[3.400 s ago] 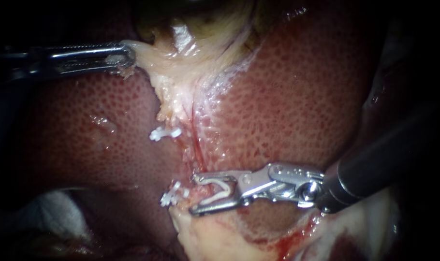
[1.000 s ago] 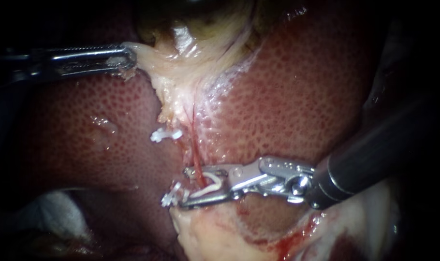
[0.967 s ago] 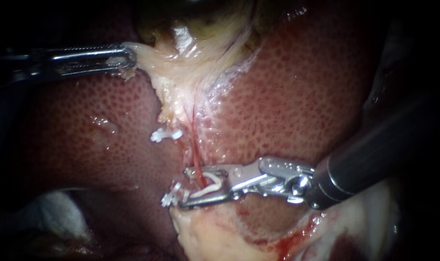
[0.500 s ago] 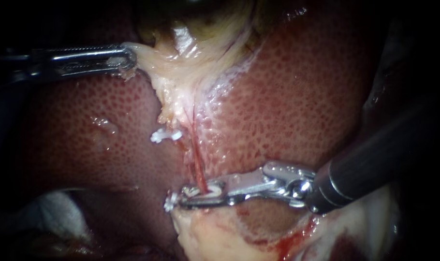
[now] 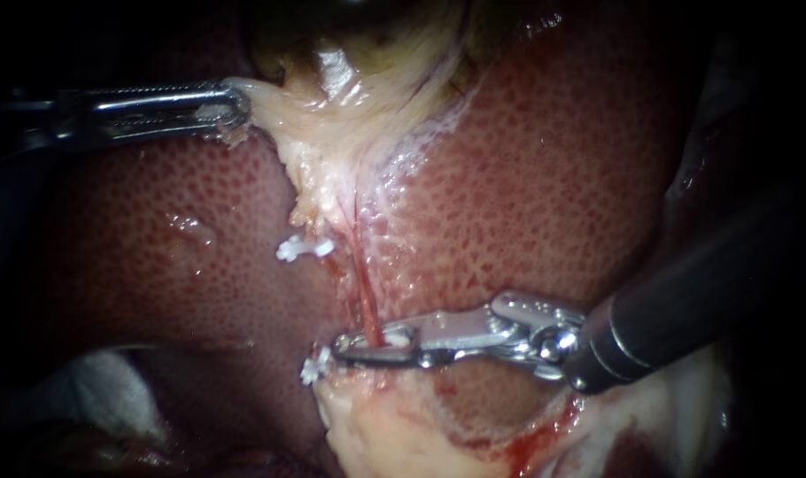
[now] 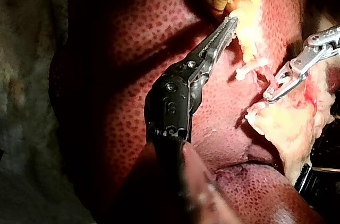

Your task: Clipping first clip right tube

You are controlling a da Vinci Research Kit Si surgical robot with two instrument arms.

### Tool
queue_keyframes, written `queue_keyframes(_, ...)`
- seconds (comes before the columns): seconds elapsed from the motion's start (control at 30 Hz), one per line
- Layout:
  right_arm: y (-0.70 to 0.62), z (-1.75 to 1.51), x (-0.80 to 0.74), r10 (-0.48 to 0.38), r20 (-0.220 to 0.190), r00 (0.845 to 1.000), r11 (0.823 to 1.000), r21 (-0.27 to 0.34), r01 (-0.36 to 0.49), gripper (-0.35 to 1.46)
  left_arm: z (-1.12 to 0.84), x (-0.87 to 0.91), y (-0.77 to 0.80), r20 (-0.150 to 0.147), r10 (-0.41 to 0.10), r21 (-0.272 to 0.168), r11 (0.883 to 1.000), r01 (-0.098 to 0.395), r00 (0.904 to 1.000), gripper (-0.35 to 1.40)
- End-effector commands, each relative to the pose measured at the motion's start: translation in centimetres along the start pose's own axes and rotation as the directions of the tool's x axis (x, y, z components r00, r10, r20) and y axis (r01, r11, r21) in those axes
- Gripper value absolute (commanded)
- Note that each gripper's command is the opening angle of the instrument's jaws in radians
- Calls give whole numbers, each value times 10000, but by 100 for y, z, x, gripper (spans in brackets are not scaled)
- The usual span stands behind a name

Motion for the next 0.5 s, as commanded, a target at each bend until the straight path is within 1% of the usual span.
queue_keyframes(0.03,0,0,0,-15,14,10000,10000,14,15,-35,0,0,0,0,0,-1,10000,0,10000,-35)
queue_keyframes(0.5,1,1,-2,150,56,9999,9999,26,-150,-35,1,0,0,-1,-1,1,10000,1,10000,-35)
